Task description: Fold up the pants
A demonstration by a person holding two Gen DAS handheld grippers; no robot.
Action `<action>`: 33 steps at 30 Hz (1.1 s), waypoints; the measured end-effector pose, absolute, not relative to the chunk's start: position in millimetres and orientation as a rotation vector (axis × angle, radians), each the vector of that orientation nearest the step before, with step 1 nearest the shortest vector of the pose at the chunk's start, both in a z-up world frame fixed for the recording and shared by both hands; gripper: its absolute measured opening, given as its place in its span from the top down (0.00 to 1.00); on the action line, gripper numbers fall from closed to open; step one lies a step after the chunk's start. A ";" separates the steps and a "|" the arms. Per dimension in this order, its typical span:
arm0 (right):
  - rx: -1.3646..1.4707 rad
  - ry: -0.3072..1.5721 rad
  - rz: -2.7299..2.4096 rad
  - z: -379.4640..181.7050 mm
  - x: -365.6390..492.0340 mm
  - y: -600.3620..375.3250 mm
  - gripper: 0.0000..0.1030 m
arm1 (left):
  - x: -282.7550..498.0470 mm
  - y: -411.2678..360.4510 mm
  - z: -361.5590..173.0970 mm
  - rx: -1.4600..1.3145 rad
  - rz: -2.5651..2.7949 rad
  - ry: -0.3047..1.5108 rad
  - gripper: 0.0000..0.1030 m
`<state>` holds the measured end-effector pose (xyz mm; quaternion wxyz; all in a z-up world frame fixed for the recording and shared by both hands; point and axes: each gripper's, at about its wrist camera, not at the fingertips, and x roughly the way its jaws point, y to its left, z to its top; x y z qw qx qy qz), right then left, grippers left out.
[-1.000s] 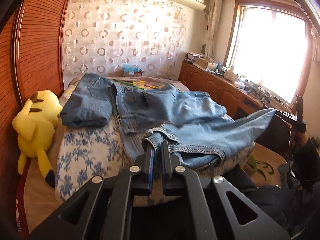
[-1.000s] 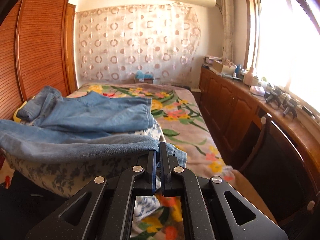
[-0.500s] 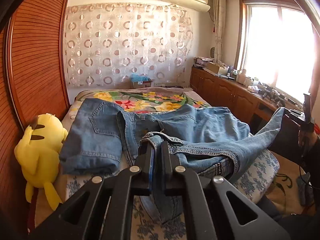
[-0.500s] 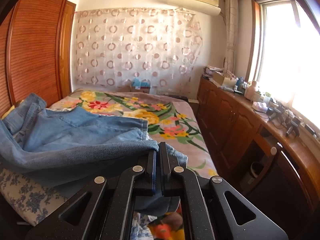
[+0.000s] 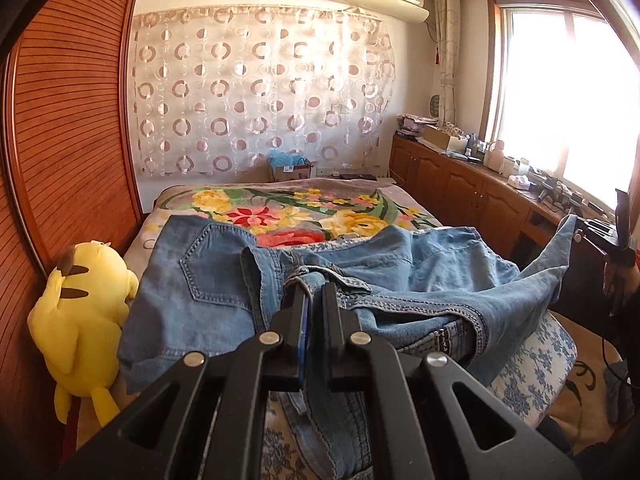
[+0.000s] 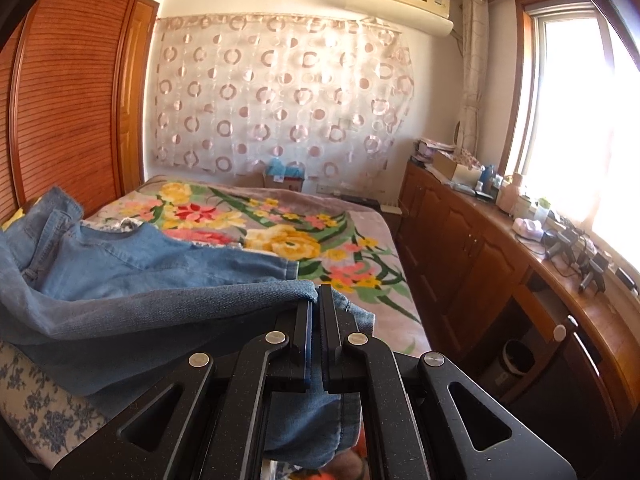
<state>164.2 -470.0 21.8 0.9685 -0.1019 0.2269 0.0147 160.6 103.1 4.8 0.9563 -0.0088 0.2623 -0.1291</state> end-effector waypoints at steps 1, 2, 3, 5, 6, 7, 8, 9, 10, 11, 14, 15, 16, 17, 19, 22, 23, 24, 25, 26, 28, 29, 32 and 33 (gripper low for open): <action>-0.207 0.457 0.030 23.1 168.7 -469.4 1.00 | 165.6 102.6 6.5 -0.014 -0.260 0.531 0.99; -0.207 0.455 0.030 24.0 172.8 -468.7 1.00 | 171.2 102.4 8.0 -0.010 -0.258 0.529 0.99; -0.208 0.455 0.031 25.2 177.9 -468.1 1.00 | 177.3 101.8 9.5 -0.006 -0.257 0.528 0.99; -0.213 0.456 0.029 25.2 188.5 -466.4 1.00 | 187.7 100.6 12.1 -0.001 -0.259 0.525 0.99; -0.216 0.457 0.028 25.8 193.6 -466.3 1.00 | 193.2 100.7 13.2 0.001 -0.260 0.523 0.99; -0.218 0.458 0.028 25.9 199.1 -465.9 1.00 | 198.8 100.5 14.0 0.004 -0.257 0.522 0.99; -0.218 0.460 0.027 25.9 206.8 -466.0 1.00 | 205.3 100.2 14.7 0.007 -0.254 0.523 0.99; -0.218 0.461 0.026 25.5 211.2 -465.5 1.00 | 211.4 99.6 15.5 0.011 -0.251 0.524 0.99; -0.220 0.462 0.024 25.2 216.6 -464.9 1.00 | 219.7 98.9 16.3 0.014 -0.246 0.526 0.99; -0.219 0.465 0.025 24.4 223.2 -465.2 1.00 | 225.0 98.9 16.4 0.016 -0.242 0.527 0.99; -0.223 0.476 0.023 19.9 241.2 -465.7 1.00 | 242.3 98.8 15.8 0.019 -0.232 0.531 0.99; -0.224 0.481 0.023 18.0 246.5 -466.6 1.00 | 248.8 99.1 15.5 0.019 -0.229 0.534 0.99; -0.226 0.485 0.024 17.4 252.9 -466.6 1.00 | 253.3 98.8 15.3 0.021 -0.225 0.536 0.99; -0.227 0.488 0.024 15.5 259.0 -466.5 1.00 | 260.0 98.6 14.5 0.025 -0.218 0.540 0.99; -0.232 0.494 0.026 11.9 272.4 -465.6 1.00 | 274.5 97.9 11.7 0.038 -0.202 0.551 0.99; -0.238 0.514 0.028 3.5 294.2 -464.7 1.00 | 295.3 98.4 4.3 0.036 -0.188 0.575 0.99; -0.242 0.521 0.028 -0.1 299.9 -464.1 1.00 | 300.9 98.2 1.9 0.037 -0.185 0.582 0.99; -0.245 0.530 0.028 -4.4 305.9 -463.3 1.00 | 305.9 97.6 -0.9 0.038 -0.182 0.589 0.99; -0.245 0.542 0.030 -8.9 312.3 -463.1 1.00 | 310.8 97.6 -3.6 0.038 -0.179 0.596 0.99; -0.251 0.554 0.032 -14.8 320.0 -462.0 1.00 | 316.0 97.4 -7.1 0.037 -0.176 0.604 0.99; -0.261 0.568 0.031 -23.3 328.9 -460.6 1.00 | 325.1 95.6 -12.2 0.033 -0.172 0.616 0.99; -0.265 0.577 0.030 -28.4 334.3 -460.0 1.00 | 330.4 95.3 -15.3 0.032 -0.170 0.625 0.98; -0.269 0.605 0.027 -43.6 350.7 -459.4 1.00 | 345.5 94.9 -23.3 0.029 -0.163 0.645 0.98; -0.271 0.617 0.025 -48.7 356.4 -458.9 1.00 | 350.1 93.9 -25.8 0.031 -0.161 0.654 0.98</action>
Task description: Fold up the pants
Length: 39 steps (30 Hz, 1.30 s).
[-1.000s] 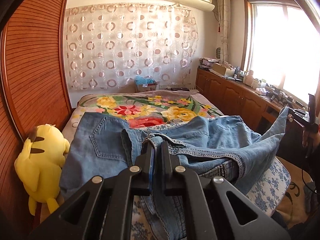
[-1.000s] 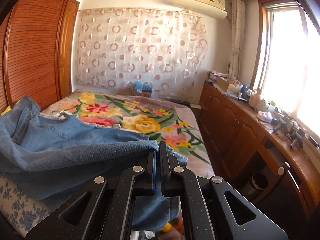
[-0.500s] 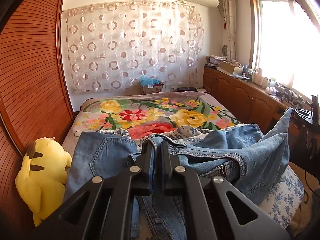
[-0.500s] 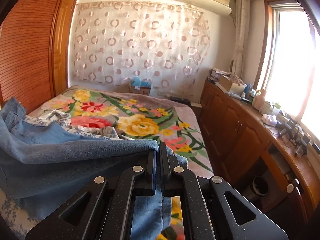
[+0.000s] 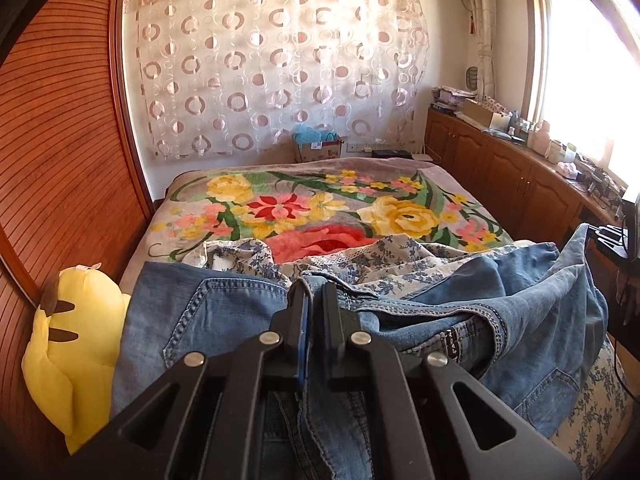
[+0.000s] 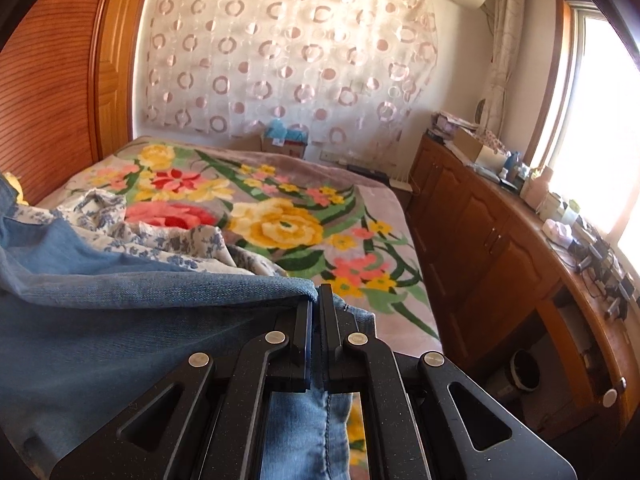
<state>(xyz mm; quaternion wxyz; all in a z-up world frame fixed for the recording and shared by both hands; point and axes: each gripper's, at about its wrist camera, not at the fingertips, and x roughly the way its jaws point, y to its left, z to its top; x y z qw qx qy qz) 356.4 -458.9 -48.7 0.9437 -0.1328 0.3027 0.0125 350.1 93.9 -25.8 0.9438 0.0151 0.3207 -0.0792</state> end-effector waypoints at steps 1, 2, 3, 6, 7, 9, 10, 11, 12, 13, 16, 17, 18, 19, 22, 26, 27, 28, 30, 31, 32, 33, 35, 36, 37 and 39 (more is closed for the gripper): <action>-0.272 0.632 0.025 -54.0 361.9 -458.3 1.00 | 354.5 92.9 -28.3 0.033 -0.163 0.666 0.97; -0.272 0.649 0.026 -59.1 368.5 -458.5 1.00 | 356.9 92.0 -31.1 0.035 -0.165 0.677 0.96; -0.269 0.669 0.030 -64.6 373.0 -458.0 1.00 | 358.9 91.2 -34.2 0.039 -0.162 0.687 0.94; -0.245 0.704 0.040 -76.0 380.8 -457.6 0.97 | 358.6 92.9 -39.9 0.036 -0.156 0.713 0.91; -0.233 0.718 0.050 -78.9 381.2 -457.9 0.95 | 356.6 94.9 -41.0 0.034 -0.154 0.720 0.86; -0.214 0.721 0.057 -79.7 380.0 -456.8 0.90 | 351.8 99.8 -39.6 0.031 -0.151 0.712 0.77; -0.207 0.719 0.057 -78.3 378.4 -457.0 0.82 | 349.1 103.0 -38.6 0.028 -0.152 0.709 0.66; -0.200 0.715 0.060 -76.5 376.4 -456.7 0.76 | 345.2 106.6 -37.3 0.024 -0.151 0.708 0.58; -0.195 0.713 0.063 -75.4 375.7 -455.4 0.63 | 340.8 110.4 -35.9 0.019 -0.153 0.704 0.58; -0.188 0.708 0.066 -72.9 373.5 -454.9 0.60 | 334.4 113.0 -34.5 0.013 -0.156 0.699 0.57; -0.174 0.686 0.073 -63.2 364.5 -450.3 0.59 | 319.3 115.0 -37.0 0.008 -0.178 0.705 0.56; -0.167 0.683 0.082 -60.2 361.1 -447.6 0.58 | 315.2 115.0 -38.9 0.010 -0.180 0.705 0.56; -0.161 0.681 0.096 -57.6 357.2 -443.9 0.57 | 309.9 113.6 -41.4 0.015 -0.179 0.705 0.56; -0.159 0.680 0.110 -56.1 353.7 -439.7 0.56 | 306.3 112.5 -43.5 0.019 -0.182 0.708 0.56; -0.147 0.675 0.151 -52.2 341.9 -424.6 0.53 | 297.9 108.5 -54.8 0.014 -0.201 0.733 0.56; -0.117 0.703 0.240 -56.7 327.6 -401.1 0.49 | 296.1 100.3 -76.2 0.015 -0.215 0.790 0.56; -0.107 0.714 0.265 -59.1 325.0 -395.3 0.48 | 296.8 98.1 -80.7 0.017 -0.218 0.806 0.56; -0.100 0.725 0.284 -62.0 322.7 -389.6 0.48 | 296.7 95.8 -85.1 0.020 -0.223 0.820 0.56; -0.092 0.749 0.318 -69.7 317.4 -378.6 0.48 | 295.4 93.4 -89.3 0.017 -0.227 0.831 0.57; -0.091 0.758 0.331 -73.4 315.0 -373.9 0.47 | 295.5 92.5 -92.3 0.010 -0.231 0.840 0.57; -0.090 0.766 0.340 -76.9 312.6 -369.0 0.47 | 295.4 91.5 -94.3 0.006 -0.235 0.848 0.57; -0.091 0.783 0.353 -82.1 310.5 -363.0 0.47 | 295.6 89.9 -97.3 0.007 -0.238 0.859 0.57; -0.094 0.811 0.367 -90.8 308.1 -356.7 0.47 | 295.2 86.9 -101.5 0.014 -0.240 0.871 0.57; -0.102 0.823 0.372 -95.3 308.0 -352.3 0.47 | 295.3 86.3 -103.5 0.012 -0.240 0.876 0.57; -0.109 0.828 0.374 -98.4 307.9 -349.1 0.47 | 295.3 86.5 -105.2 0.006 -0.240 0.879 0.58; -0.110 0.834 0.376 -104.4 307.8 -345.6 0.47 | 297.0 87.9 -107.8 -0.010 -0.241 0.890 0.60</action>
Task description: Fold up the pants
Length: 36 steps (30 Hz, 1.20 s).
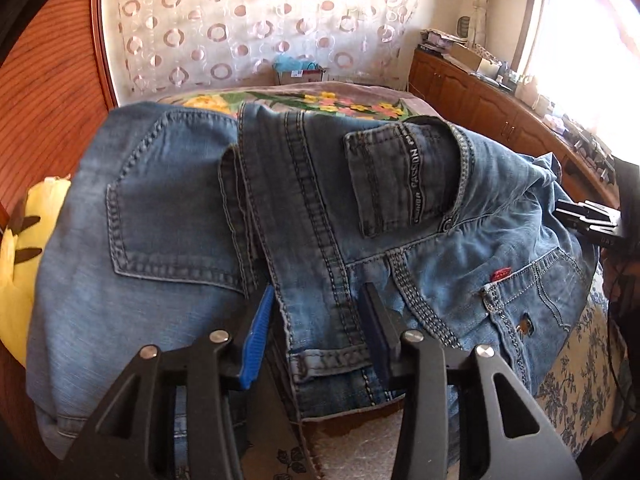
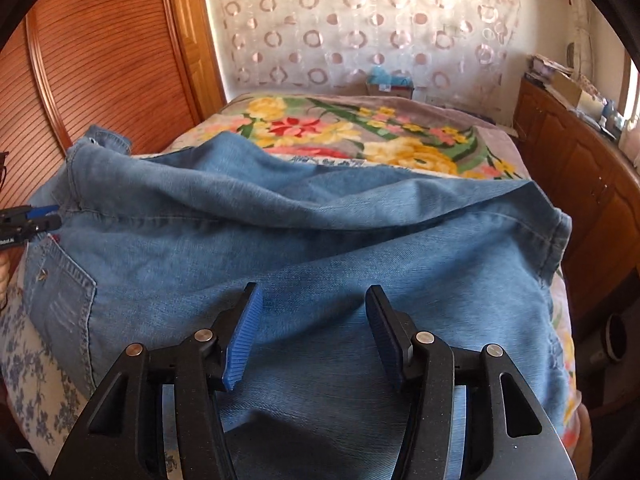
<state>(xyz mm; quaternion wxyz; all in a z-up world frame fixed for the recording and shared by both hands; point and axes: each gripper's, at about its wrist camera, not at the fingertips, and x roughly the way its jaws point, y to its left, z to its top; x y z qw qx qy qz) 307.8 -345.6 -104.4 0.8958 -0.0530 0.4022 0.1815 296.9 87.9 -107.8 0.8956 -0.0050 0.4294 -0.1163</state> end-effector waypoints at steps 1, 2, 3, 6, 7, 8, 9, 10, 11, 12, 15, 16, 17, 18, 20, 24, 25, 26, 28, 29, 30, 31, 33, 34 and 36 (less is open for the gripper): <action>-0.111 0.838 0.375 -107.7 308.6 -344.8 0.47 | 296.9 88.1 -107.9 -0.016 -0.242 0.890 0.63; -0.116 0.840 0.370 -110.1 309.3 -344.1 0.47 | 296.7 87.9 -107.0 -0.019 -0.247 0.885 0.72; -0.126 0.840 0.363 -112.5 310.1 -343.0 0.47 | 296.9 88.0 -105.6 -0.030 -0.261 0.880 0.74; -0.133 0.845 0.355 -118.3 311.3 -341.8 0.46 | 293.9 86.9 -100.1 -0.042 -0.285 0.872 0.85; -0.128 0.842 0.356 -118.1 311.1 -343.0 0.46 | 292.2 86.7 -97.2 -0.039 -0.284 0.861 0.87; -0.125 0.838 0.354 -117.6 311.3 -343.9 0.46 | 289.3 86.2 -92.6 -0.035 -0.272 0.838 0.89; -0.126 0.838 0.349 -117.8 311.4 -344.0 0.46 | 286.8 85.8 -87.7 -0.033 -0.270 0.820 0.90; -0.130 0.838 0.343 -118.1 311.8 -343.7 0.46 | 283.3 84.7 -82.1 -0.031 -0.270 0.798 0.90; -0.133 0.835 0.341 -117.8 310.5 -343.5 0.46 | 279.5 83.9 -74.1 -0.032 -0.269 0.766 0.91; -0.137 0.830 0.338 -116.4 308.5 -344.2 0.46 | 276.4 83.8 -65.6 -0.033 -0.270 0.737 0.91; -0.150 0.807 0.315 -114.4 304.7 -344.2 0.47 | 269.6 86.6 -34.4 -0.044 -0.262 0.635 0.91; -0.161 0.792 0.296 -112.8 303.8 -345.1 0.47 | 271.8 87.7 -23.5 -0.044 -0.252 0.609 0.91; -0.173 0.780 0.279 -111.4 303.2 -346.3 0.47 | 272.1 90.6 -13.4 -0.051 -0.241 0.577 0.91; -0.175 0.776 0.269 -110.1 303.4 -348.7 0.47 | 272.6 95.2 -6.8 -0.059 -0.229 0.553 0.91; -0.150 0.776 0.263 -107.9 303.6 -357.0 0.47 | 278.8 102.0 2.8 -0.064 -0.199 0.524 0.90; -0.147 0.768 0.234 -102.1 304.0 -369.5 0.47 | 302.5 110.6 -7.8 -0.027 -0.161 0.563 0.88; -0.147 0.765 0.226 -100.2 304.5 -373.5 0.47 | 312.5 112.4 -17.0 -0.019 -0.148 0.599 0.86; -0.147 0.763 0.220 -98.7 304.9 -376.1 0.47 | 320.4 112.7 -24.8 -0.018 -0.135 0.622 0.83; -0.145 0.758 0.209 -94.3 306.7 -384.1 0.47 | 330.7 110.2 -40.9 -0.009 -0.116 0.671 0.82; -0.146 0.755 0.202 -92.0 307.7 -387.3 0.47 | 334.2 110.9 -48.0 -0.006 -0.114 0.692 0.81; -0.147 0.753 0.196 -90.0 309.3 -389.8 0.47 | 332.9 106.9 -54.8 -0.006 -0.116 0.700 0.79; -0.144 0.751 0.189 -87.6 312.3 -395.8 0.46 | 331.2 105.7 -58.5 -0.009 -0.117 0.703 0.76; -0.136 0.755 0.182 -84.1 318.7 -405.7 0.46 | 331.4 106.0 -59.8 -0.014 -0.118 0.702 0.70; -0.139 0.752 0.173 -82.4 322.6 -410.4 0.46 | 332.1 107.9 -59.7 -0.018 -0.118 0.704 0.69; -0.152 0.746 0.150 -78.9 330.7 -417.8 0.46 | 331.6 107.9 -59.1 -0.015 -0.117 0.701 0.69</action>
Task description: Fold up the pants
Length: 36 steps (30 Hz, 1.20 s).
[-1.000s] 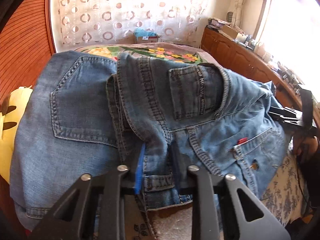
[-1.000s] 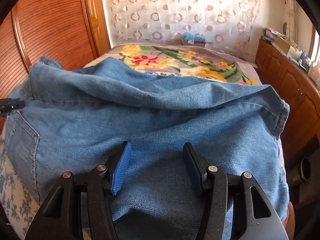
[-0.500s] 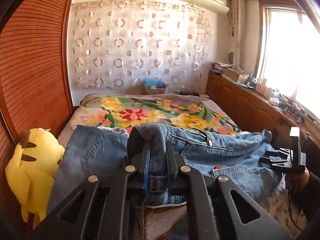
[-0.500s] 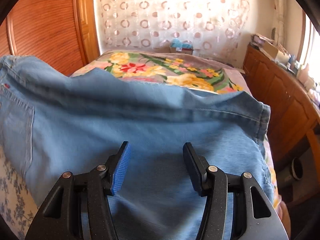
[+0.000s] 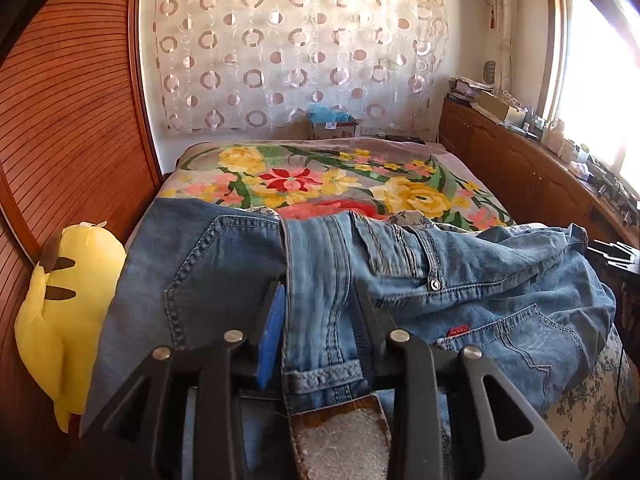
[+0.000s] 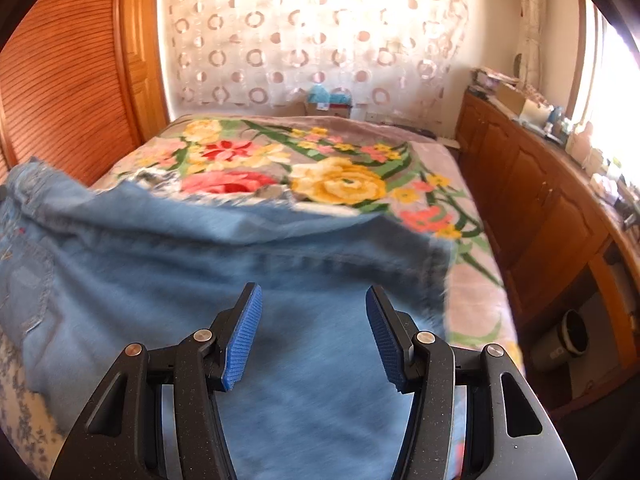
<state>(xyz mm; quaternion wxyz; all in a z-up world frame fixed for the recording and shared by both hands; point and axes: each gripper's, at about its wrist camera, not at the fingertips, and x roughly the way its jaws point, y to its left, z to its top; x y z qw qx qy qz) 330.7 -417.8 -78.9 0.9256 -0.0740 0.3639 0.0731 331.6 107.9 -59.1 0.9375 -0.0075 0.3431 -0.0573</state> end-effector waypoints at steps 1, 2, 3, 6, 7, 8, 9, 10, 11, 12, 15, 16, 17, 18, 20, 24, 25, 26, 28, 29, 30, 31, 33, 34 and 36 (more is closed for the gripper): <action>-0.156 0.747 0.138 -77.8 336.0 -422.0 0.46 | 331.9 109.0 -58.6 -0.012 -0.113 0.697 0.69; -0.158 0.748 0.124 -77.2 342.2 -426.8 0.46 | 330.7 108.1 -58.4 -0.011 -0.112 0.695 0.69; -0.159 0.749 0.114 -77.1 347.5 -431.2 0.46 | 331.3 108.6 -58.3 -0.012 -0.115 0.695 0.69; -0.147 0.770 0.078 -81.5 364.7 -446.9 0.46 | 335.3 108.9 -61.7 -0.009 -0.131 0.718 0.69; -0.142 0.780 0.071 -83.0 370.9 -452.0 0.46 | 335.5 108.7 -63.3 -0.004 -0.133 0.726 0.69; -0.138 0.789 0.068 -84.7 373.5 -456.3 0.46 | 337.0 107.1 -64.6 0.001 -0.136 0.734 0.69; -0.134 0.797 0.061 -85.9 375.7 -460.1 0.46 | 339.9 105.6 -66.4 0.004 -0.141 0.745 0.69; -0.128 0.803 0.056 -87.3 377.3 -463.7 0.46 | 341.7 104.5 -69.0 0.004 -0.146 0.754 0.69; -0.116 0.816 0.061 -89.4 379.4 -467.1 0.46 | 344.0 103.9 -72.9 0.003 -0.149 0.766 0.68; -0.105 0.820 0.065 -91.5 381.2 -468.4 0.46 | 344.6 102.6 -74.3 0.002 -0.149 0.771 0.66; -0.073 0.844 0.085 -96.4 385.2 -474.8 0.46 | 349.2 100.7 -82.1 0.004 -0.145 0.791 0.61; -0.064 0.852 0.095 -98.8 385.2 -476.0 0.46 | 351.4 100.0 -85.2 0.007 -0.146 0.802 0.61; -0.062 0.855 0.098 -99.8 383.9 -477.1 0.47 | 353.2 99.9 -86.6 0.009 -0.144 0.806 0.61; -0.059 0.860 0.103 -101.2 384.6 -477.3 0.46 | 354.4 99.7 -87.5 0.008 -0.143 0.805 0.61; -0.047 0.867 0.114 -103.6 384.9 -479.2 0.50 | 357.1 100.4 -87.8 0.006 -0.147 0.804 0.61; -0.030 0.856 0.125 -101.9 385.5 -484.8 0.97 | 362.9 104.7 -86.2 -0.021 -0.165 0.793 0.62; -0.042 0.838 0.120 -99.9 384.0 -485.6 0.97 | 363.5 104.1 -86.5 -0.022 -0.177 0.795 0.82; -0.056 0.817 0.110 -97.5 381.7 -485.0 0.97 | 364.6 101.4 -88.5 -0.014 -0.195 0.816 0.88; -0.062 0.769 0.102 -90.9 375.6 -484.0 0.97 | 362.5 95.8 -88.0 0.015 -0.190 0.812 0.91; -0.062 0.750 0.092 -88.2 374.6 -485.0 0.97 | 360.5 92.9 -87.4 0.029 -0.193 0.805 0.92; -0.060 0.726 0.082 -84.3 373.1 -486.0 0.97 | 359.3 92.7 -85.9 0.031 -0.189 0.798 0.92; -0.062 0.705 0.070 -80.7 372.2 -487.0 0.97 | 358.0 93.3 -83.3 0.022 -0.185 0.787 0.93; -0.063 0.680 0.052 -75.4 374.0 -487.9 0.97 | 353.1 93.2 -75.9 0.013 -0.178 0.755 0.94; -0.065 0.669 0.043 -72.6 375.2 -487.2 0.97 | 351.0 92.4 -71.6 0.016 -0.173 0.737 0.94; -0.064 0.660 0.025 -68.7 378.8 -486.8 0.97 | 346.6 92.0 -61.0 0.013 -0.163 0.695 0.94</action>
